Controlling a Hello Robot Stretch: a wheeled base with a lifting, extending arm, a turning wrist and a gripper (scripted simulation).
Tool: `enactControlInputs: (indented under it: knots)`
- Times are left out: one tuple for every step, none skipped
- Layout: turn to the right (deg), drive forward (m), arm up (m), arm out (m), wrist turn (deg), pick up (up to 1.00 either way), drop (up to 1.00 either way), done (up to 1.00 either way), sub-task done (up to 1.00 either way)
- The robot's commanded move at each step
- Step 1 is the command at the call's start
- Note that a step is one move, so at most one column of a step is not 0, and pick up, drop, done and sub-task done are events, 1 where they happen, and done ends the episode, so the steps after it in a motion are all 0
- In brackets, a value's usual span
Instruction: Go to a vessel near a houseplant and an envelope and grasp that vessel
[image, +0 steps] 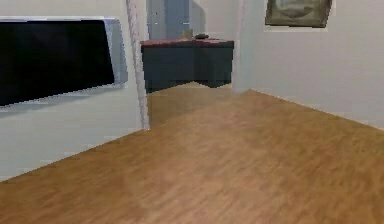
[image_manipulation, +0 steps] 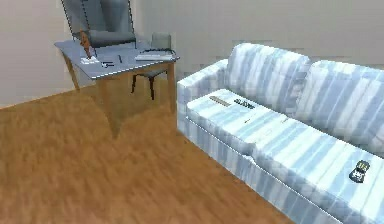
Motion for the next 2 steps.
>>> enactControlInputs:
  knots:
    - [0.0,1.00,0.00,0.00,0.0,0.00,0.00,0.00,0.00]
    - [0.0,1.00,0.00,0.00,0.0,0.00,0.00,0.00,0.00]
